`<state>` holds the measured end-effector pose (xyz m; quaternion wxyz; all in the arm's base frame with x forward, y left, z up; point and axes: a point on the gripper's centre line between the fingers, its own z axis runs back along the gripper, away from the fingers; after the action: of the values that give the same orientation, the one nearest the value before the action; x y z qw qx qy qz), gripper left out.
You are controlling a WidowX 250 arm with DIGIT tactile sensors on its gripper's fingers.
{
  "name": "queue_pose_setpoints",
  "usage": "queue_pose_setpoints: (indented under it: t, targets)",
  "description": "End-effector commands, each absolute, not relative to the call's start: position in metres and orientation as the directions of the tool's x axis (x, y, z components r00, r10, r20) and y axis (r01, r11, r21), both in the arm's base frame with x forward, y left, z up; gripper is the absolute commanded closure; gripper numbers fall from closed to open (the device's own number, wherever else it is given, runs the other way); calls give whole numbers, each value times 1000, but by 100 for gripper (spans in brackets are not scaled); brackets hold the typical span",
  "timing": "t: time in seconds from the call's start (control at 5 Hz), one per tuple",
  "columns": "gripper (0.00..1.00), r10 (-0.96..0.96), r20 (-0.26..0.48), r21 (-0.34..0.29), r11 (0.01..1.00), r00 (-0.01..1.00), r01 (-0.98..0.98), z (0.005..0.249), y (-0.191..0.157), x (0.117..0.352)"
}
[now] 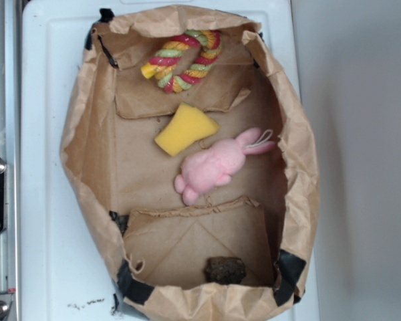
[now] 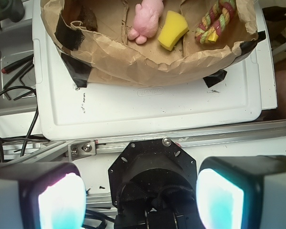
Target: Grab the multicolored rope.
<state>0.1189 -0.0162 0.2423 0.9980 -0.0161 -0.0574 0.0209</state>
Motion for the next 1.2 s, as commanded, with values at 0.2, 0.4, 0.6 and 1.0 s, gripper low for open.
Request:
queue_pose_setpoints:
  t: [0.2,0.4,0.6,1.0]
  targets:
    - [0,154,162,-108,985,975,-137,229,-6,168]
    - [0,205,195,-116,976,959,-185,212,2,204]
    - [0,325,273,-59,945,905,-322,188,20,232]
    - [0,595,344,-118,795,727,-595,150,30,274]
